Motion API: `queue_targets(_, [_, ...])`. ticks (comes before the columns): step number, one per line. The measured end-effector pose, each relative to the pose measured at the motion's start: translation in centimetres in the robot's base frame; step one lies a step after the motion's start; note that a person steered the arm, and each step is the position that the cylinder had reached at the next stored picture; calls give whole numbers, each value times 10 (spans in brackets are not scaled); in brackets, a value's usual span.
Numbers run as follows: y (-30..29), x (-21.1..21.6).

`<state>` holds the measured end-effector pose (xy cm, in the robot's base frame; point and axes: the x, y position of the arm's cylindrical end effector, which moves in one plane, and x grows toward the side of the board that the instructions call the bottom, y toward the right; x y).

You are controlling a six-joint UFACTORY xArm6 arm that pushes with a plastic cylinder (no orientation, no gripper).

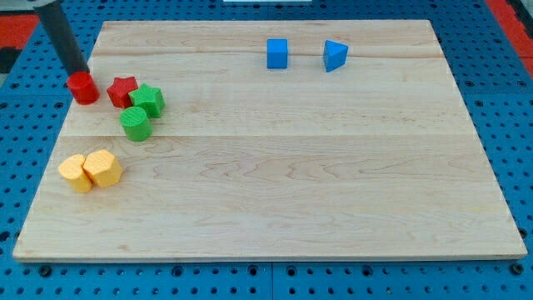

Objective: Slide the red circle closer to the green circle

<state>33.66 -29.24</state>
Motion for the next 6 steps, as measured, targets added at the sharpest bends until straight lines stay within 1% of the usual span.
queue_targets(2, [3,66])
queue_targets(3, [-12,72])
queue_targets(4, [2,86])
queue_targets(5, [38,101])
queue_targets(6, [66,102])
